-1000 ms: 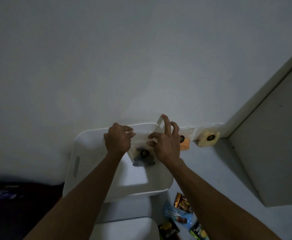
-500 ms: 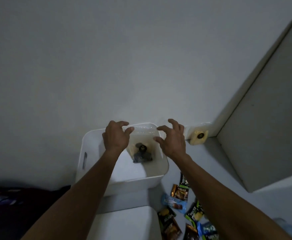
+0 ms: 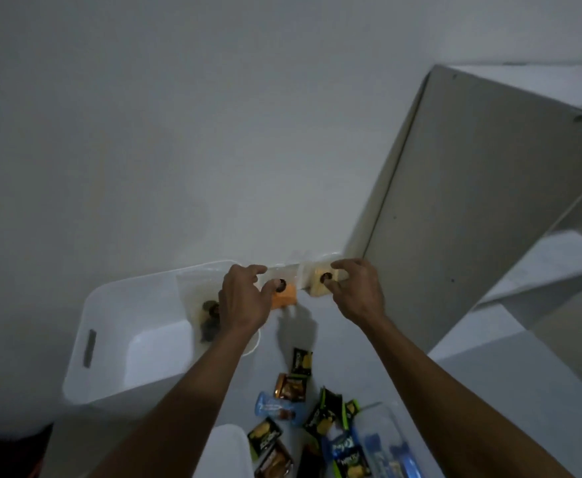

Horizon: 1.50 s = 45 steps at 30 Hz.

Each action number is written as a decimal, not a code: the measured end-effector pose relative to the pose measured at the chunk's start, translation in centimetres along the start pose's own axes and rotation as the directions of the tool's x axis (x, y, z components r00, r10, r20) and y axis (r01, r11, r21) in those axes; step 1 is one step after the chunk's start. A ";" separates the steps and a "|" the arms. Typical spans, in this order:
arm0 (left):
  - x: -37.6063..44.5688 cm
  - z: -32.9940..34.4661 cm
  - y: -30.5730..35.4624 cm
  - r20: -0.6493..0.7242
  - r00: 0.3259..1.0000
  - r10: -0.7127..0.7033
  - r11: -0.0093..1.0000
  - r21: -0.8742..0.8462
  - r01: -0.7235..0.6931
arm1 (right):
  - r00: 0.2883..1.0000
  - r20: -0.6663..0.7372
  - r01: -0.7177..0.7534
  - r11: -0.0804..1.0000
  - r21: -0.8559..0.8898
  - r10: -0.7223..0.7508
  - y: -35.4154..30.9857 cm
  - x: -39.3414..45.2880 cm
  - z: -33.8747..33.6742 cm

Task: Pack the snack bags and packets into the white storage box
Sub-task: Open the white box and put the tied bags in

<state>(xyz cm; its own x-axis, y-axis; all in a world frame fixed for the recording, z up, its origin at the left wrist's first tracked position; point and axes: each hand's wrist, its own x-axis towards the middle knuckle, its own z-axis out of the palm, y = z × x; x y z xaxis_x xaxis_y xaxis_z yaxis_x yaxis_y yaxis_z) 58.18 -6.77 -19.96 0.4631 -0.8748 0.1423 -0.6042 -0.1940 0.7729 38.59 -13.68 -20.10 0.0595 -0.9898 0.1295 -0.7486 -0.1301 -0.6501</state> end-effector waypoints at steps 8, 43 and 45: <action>4.1 10.1 -0.4 -0.033 0.972 -0.232 0.970 0.069 0.234 | 0.994 0.078 -0.068 0.996 -0.065 0.073 8.1 9.0 0.8; 10.0 15.7 -5.7 -0.044 0.957 -0.286 0.927 0.240 0.288 | 0.934 0.358 0.030 0.996 -0.084 0.002 12.4 16.9 8.3; 10.1 15.3 -5.4 0.015 0.969 -0.248 0.880 0.423 0.218 | 0.916 0.400 0.092 0.978 -0.188 -0.010 11.9 16.8 7.7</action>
<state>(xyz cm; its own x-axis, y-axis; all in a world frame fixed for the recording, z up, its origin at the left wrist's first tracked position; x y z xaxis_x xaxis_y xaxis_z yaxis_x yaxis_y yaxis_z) 56.23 -21.39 -32.19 0.5885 -0.8061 -0.0626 -0.7045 -0.5493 0.4494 35.77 -32.27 -31.43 0.3261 -0.9290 -0.1747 -0.8504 -0.2076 -0.4834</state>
